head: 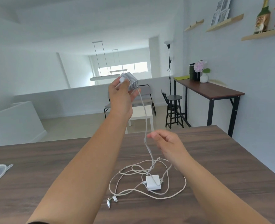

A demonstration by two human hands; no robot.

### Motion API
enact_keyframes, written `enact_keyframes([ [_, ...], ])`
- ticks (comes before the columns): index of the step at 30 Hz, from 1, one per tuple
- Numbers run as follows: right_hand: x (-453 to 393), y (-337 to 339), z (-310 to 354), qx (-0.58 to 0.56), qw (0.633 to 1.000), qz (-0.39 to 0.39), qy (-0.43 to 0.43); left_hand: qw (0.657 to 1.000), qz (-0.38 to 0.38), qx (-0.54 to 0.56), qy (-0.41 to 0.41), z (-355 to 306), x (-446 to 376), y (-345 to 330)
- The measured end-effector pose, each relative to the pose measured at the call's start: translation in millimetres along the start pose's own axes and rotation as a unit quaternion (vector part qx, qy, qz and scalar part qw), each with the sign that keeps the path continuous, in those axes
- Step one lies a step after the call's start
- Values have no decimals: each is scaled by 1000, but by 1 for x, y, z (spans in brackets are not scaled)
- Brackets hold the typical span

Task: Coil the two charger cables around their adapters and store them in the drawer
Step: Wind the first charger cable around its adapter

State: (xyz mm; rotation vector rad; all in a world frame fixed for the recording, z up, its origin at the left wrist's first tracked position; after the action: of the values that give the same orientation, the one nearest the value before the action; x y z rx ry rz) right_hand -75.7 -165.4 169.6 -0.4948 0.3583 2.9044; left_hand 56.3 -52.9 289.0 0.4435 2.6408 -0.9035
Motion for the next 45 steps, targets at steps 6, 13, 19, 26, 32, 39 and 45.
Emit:
enact_keyframes([
  [6, 9, 38, -81, -1, 985, -111, -130, 997, -26, 67, -12, -20, -2, 15],
  [13, 46, 93, -199, 233, 901, -94, -354, 995, -26, 85, -46, -45, -4, 16],
  [19, 20, 66, -102, 408, 873, -68, -259, 1000, -5, 28, 6, -1, 14, 14],
  [26, -25, -25, 21, -178, 977, 67, -92, 998, 26, -16, 51, 45, 42, 11],
  [32, -22, 0, 23, 29, 995, 9, -91, 980, 60, -188, -4, 34, 49, 27],
  [39, -27, 3, 67, 349, 934, 72, 3, 952, 123, -280, -10, 40, 65, 34],
  [45, -33, 9, 84, 409, 905, 115, 30, 929, 185, -319, 7, 41, 75, 32],
])
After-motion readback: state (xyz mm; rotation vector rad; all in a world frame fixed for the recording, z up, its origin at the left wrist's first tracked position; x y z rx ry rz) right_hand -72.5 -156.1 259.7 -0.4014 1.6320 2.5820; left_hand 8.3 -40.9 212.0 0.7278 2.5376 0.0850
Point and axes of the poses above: each hand's wrist, its own x-axis away from the middle knuckle, its own y-axis out of the back of the hand, z = x × y, the point moved 9 cm from there along -x, towards the middle knuckle, and after that the axes turned 7 degrees about z, right-handed, at the moved point
